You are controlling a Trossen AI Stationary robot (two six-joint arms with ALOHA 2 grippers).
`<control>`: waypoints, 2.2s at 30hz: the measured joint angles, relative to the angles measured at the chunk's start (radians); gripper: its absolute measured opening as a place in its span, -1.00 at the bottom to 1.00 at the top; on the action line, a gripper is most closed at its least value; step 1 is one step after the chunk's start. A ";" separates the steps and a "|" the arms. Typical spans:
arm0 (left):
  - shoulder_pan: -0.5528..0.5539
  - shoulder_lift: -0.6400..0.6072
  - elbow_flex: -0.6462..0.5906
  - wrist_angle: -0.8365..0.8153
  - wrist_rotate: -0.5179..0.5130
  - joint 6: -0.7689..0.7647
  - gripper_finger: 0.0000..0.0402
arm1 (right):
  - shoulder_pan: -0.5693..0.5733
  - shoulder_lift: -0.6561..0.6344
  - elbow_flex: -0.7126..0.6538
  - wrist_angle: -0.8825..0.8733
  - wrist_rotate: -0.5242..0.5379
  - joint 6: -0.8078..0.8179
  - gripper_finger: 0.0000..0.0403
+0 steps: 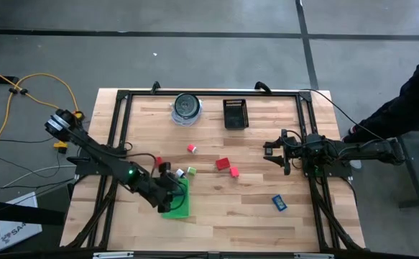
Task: Pick & Place Office items
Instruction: Put the dark blue digital clock into the green bin
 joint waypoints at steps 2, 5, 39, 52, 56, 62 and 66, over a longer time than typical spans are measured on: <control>0.017 -0.012 0.000 0.009 -0.001 0.023 -0.03 | 0.000 0.000 0.000 0.000 0.000 0.000 0.09; 0.038 -0.034 0.000 0.026 -0.002 0.061 -0.03 | 0.000 0.000 0.000 0.000 0.000 0.000 0.09; 0.377 -0.045 -0.001 0.420 0.276 0.513 -0.03 | 0.000 0.000 0.000 0.000 0.000 0.000 0.09; 0.377 -0.045 -0.001 0.432 0.276 0.509 -0.03 | 0.000 0.000 0.000 0.000 0.000 0.000 0.09; 0.377 -0.045 -0.001 0.432 0.276 0.509 -0.03 | 0.000 0.000 0.000 0.000 0.000 0.000 0.09; 0.377 -0.045 -0.001 0.432 0.276 0.509 -0.03 | 0.000 0.000 0.000 0.000 0.000 0.000 0.09; 0.377 -0.045 -0.001 0.432 0.276 0.510 -0.03 | 0.000 0.000 0.000 0.000 0.000 0.000 0.09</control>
